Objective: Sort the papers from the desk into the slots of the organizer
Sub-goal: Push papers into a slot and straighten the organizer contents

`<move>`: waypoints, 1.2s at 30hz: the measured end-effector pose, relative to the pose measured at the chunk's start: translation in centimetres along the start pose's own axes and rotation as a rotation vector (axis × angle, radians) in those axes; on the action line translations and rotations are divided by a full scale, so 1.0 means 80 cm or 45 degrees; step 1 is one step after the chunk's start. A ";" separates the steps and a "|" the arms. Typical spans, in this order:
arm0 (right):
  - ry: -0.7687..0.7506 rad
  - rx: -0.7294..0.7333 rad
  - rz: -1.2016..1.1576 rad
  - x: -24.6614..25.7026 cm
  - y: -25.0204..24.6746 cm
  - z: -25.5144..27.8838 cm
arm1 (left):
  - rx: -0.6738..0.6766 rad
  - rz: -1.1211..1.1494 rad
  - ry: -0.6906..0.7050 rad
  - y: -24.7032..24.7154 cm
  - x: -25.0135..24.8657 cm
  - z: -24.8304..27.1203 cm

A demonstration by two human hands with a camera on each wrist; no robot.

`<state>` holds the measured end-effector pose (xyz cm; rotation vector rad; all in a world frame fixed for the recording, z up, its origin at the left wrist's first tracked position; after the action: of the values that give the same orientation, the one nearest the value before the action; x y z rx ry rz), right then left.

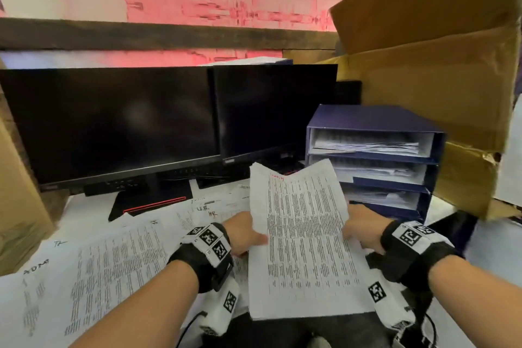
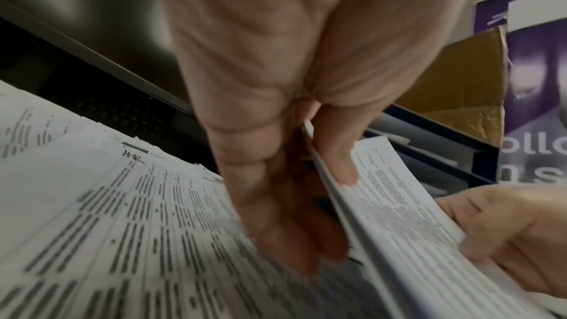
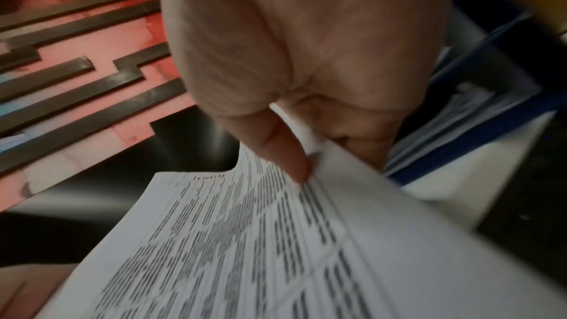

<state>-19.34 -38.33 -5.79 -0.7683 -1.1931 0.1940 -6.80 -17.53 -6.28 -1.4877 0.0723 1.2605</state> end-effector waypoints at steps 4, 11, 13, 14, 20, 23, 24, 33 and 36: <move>0.296 0.174 0.030 -0.070 0.000 0.022 | 0.126 -0.208 -0.010 0.037 -0.008 -0.007; 0.566 0.348 -0.290 -0.137 -0.025 0.055 | 0.266 -0.255 -0.002 0.088 -0.023 -0.032; 0.588 0.247 -0.312 -0.148 -0.040 0.053 | 0.267 -0.196 0.006 0.094 -0.030 -0.042; 0.586 0.192 -0.306 -0.153 -0.048 0.051 | 0.271 -0.123 -0.009 0.096 -0.033 -0.046; 0.502 -0.065 -0.164 -0.187 -0.086 0.038 | 0.361 0.477 -0.240 0.123 -0.057 -0.057; 0.502 -0.104 -0.069 -0.182 -0.090 0.044 | 0.293 0.517 -0.293 0.134 -0.057 -0.065; 0.502 -0.113 -0.054 -0.183 -0.092 0.045 | 0.275 0.524 -0.298 0.137 -0.057 -0.069; 0.528 -0.329 -0.280 -0.194 -0.098 0.001 | -0.062 0.138 -0.239 0.114 -0.073 -0.110; 0.490 -0.504 -0.419 -0.191 -0.107 -0.017 | -0.070 0.199 -0.246 0.113 -0.055 -0.120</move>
<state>-26.17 -53.21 -12.27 -0.8896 -0.9789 -0.4577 -8.32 -30.47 -11.20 -1.4207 0.0262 1.5378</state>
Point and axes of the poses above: each hand's wrist, its own z-axis away from the middle knuckle, its own y-axis out of the palm, x = y × z, the point moved 4 cm from there along -z, towards the middle knuckle
